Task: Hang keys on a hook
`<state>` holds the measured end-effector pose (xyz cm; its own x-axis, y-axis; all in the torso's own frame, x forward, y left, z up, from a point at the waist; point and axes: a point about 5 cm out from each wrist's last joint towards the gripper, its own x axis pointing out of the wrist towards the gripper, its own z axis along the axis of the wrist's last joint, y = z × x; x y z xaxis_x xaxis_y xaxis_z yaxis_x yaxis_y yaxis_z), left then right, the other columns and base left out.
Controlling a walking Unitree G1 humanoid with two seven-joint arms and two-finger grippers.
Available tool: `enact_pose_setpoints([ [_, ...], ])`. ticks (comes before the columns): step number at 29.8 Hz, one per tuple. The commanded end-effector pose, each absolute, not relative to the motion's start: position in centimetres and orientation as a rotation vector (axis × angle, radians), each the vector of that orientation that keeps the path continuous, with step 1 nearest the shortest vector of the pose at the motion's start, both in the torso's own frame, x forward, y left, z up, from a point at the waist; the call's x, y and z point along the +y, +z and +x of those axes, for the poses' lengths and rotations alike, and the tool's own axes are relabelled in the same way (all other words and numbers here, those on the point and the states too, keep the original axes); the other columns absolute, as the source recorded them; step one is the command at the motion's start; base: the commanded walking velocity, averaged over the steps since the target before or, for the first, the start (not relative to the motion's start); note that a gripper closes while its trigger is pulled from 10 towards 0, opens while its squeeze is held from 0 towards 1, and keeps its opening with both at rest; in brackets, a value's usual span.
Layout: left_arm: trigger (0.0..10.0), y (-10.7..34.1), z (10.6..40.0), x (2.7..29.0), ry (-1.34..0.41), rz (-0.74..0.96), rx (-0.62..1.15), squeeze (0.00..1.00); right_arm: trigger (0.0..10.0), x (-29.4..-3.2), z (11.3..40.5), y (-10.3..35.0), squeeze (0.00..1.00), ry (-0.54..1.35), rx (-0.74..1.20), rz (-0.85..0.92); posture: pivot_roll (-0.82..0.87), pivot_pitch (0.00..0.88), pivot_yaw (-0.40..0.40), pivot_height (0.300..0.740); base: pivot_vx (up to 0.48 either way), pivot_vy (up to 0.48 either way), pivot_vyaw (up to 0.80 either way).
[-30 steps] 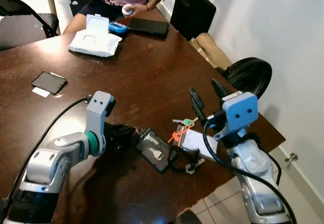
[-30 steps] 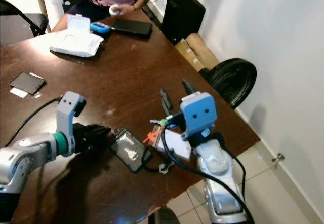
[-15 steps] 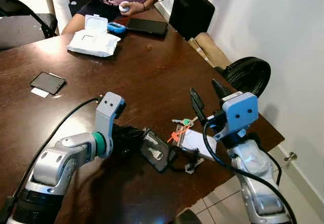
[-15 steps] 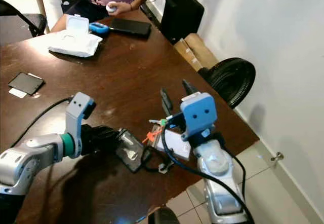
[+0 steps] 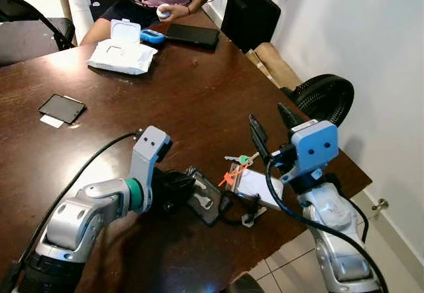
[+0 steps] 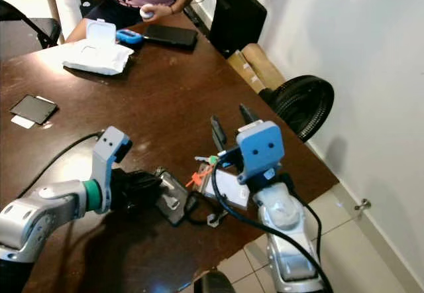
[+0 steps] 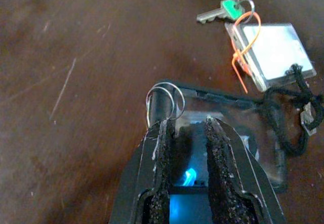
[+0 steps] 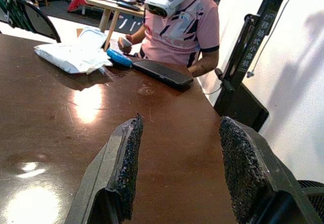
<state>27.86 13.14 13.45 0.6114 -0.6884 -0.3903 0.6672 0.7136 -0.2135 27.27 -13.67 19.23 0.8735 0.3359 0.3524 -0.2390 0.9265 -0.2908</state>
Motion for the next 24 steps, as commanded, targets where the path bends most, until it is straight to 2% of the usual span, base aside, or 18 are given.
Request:
enact_pose_setpoints([
  [1,10.0,13.0,27.6,13.3,-0.784,-0.06,0.49,0.0,10.0,-13.7,27.0,19.0,0.0,0.301,-0.401,-0.241,-0.04,0.142,0.059,0.74,0.0,0.0,0.0],
  [24,10.0,14.7,28.2,12.9,-0.791,-0.067,0.426,0.0,10.0,-13.8,26.8,18.9,0.0,0.289,-0.395,-0.244,-0.04,0.152,0.065,0.74,0.0,0.0,0.0],
])
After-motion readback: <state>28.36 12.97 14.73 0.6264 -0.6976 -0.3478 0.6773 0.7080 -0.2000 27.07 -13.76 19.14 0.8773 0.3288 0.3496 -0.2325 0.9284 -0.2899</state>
